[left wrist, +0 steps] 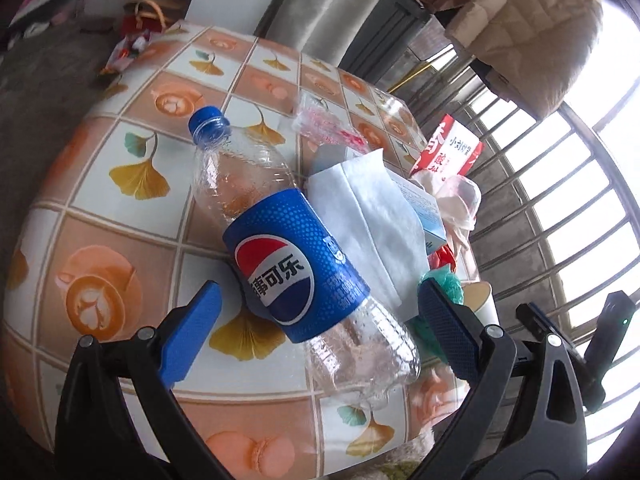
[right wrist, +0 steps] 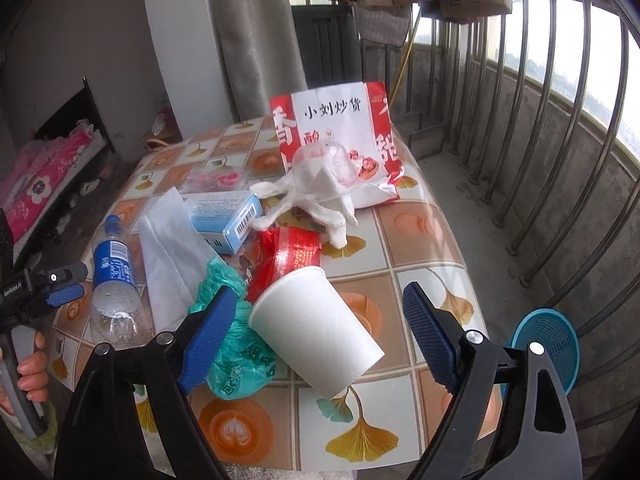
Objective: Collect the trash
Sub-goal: 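Grasp the Pepsi bottle with the right tool while the left tool approaches the green bag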
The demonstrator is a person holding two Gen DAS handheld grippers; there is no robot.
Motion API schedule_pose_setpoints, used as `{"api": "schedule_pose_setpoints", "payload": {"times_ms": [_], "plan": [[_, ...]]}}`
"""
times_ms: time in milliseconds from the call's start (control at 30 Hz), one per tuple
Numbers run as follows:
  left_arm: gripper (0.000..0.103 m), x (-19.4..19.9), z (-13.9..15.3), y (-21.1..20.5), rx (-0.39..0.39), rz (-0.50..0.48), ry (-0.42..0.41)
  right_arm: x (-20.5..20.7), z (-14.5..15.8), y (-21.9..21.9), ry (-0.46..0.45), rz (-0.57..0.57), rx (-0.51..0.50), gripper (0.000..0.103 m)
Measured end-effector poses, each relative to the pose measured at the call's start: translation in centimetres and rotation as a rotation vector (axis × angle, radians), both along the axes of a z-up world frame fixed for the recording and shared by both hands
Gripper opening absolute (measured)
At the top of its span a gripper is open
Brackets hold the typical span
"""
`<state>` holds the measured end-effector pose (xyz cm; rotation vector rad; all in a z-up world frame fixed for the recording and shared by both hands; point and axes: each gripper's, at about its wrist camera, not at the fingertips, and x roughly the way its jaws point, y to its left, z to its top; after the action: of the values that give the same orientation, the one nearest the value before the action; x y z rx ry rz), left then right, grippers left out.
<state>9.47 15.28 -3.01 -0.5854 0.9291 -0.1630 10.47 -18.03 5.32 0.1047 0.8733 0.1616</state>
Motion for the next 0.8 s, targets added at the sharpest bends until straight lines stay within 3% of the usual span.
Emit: {"api": "schedule_pose_setpoints", "payload": {"times_ms": [400, 533, 633, 700, 800], "plan": [[0.094, 4.5, -3.9, 2.7, -0.196, 0.049, 0.103, 4.7, -3.8, -0.7, 0.263, 0.149, 0.106, 0.079], [0.094, 4.4, -3.9, 2.8, -0.220, 0.050, 0.078, 4.6, -2.0, -1.1, 0.214, 0.106, 0.082, 0.079], [0.094, 3.7, -3.6, 3.6, -0.220, 0.064, 0.046, 4.1, 0.8, -0.3, 0.143, 0.132, 0.172, 0.079], [0.094, 3.1, -3.3, 4.4, -0.208, 0.097, 0.028, 4.3, 2.1, 2.1, 0.116, 0.209, 0.255, 0.079], [0.094, 2.0, -2.8, 5.9, -0.193, 0.147, -0.001, 5.3, 2.4, 8.6, 0.166, 0.401, 0.341, 0.079]]}}
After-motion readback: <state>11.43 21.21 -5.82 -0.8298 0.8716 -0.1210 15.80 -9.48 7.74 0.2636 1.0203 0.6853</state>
